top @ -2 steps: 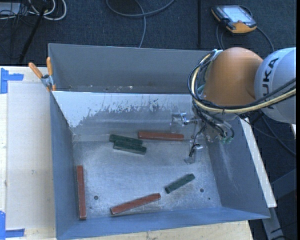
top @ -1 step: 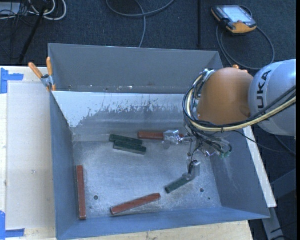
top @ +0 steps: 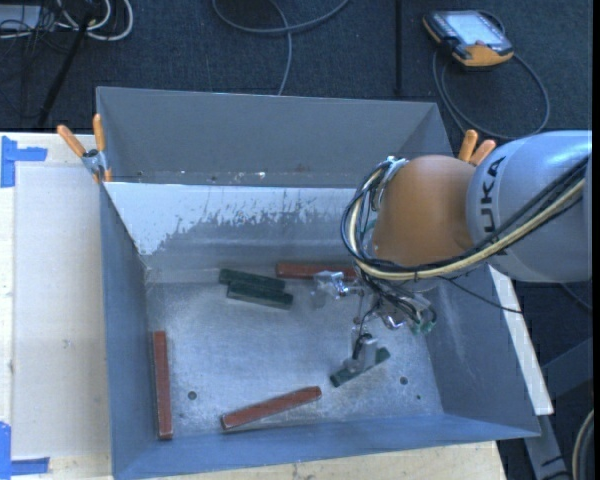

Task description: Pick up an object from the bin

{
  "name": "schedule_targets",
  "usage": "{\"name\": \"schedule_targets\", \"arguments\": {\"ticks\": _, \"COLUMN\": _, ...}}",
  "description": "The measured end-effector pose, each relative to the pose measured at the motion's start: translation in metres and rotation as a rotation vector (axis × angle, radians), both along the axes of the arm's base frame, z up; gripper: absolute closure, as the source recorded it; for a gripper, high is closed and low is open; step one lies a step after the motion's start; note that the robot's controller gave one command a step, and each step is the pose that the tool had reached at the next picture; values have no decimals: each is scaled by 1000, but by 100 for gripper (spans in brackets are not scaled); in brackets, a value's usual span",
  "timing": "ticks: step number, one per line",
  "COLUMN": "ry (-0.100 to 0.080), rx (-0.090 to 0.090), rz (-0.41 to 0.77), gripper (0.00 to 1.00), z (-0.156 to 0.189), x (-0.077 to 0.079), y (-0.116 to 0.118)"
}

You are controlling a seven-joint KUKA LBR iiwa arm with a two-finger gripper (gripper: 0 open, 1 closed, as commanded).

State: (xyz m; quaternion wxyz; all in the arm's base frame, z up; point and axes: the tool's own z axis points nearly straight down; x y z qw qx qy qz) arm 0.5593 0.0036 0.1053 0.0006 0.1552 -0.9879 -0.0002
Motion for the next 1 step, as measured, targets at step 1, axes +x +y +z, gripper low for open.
{"name": "schedule_targets", "arguments": {"ticks": 1, "ry": 2, "rx": 4, "rz": -82, "gripper": 0, "z": -8, "x": -23, "y": -22}}
